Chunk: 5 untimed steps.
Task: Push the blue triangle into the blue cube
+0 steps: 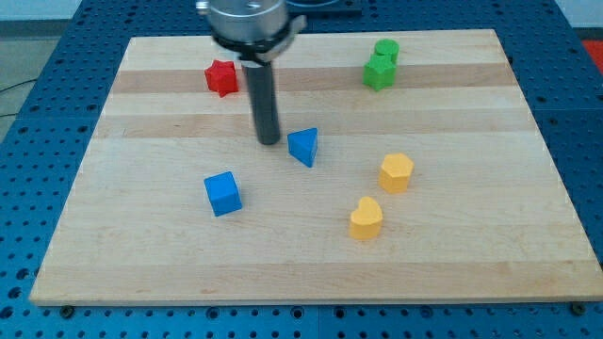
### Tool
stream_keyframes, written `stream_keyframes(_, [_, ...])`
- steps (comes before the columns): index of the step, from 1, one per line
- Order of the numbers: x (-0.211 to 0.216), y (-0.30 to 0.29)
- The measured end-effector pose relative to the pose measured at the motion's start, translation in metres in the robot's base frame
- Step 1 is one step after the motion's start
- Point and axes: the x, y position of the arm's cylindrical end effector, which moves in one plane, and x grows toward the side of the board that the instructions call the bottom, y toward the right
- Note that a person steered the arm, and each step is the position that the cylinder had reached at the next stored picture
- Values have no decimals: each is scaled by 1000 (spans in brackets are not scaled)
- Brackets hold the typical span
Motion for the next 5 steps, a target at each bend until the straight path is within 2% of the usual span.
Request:
stream_keyframes(1, [-17,16])
stream_keyframes(3, [50,35])
stream_keyframes(4, [36,74])
stream_keyframes(5, [64,101])
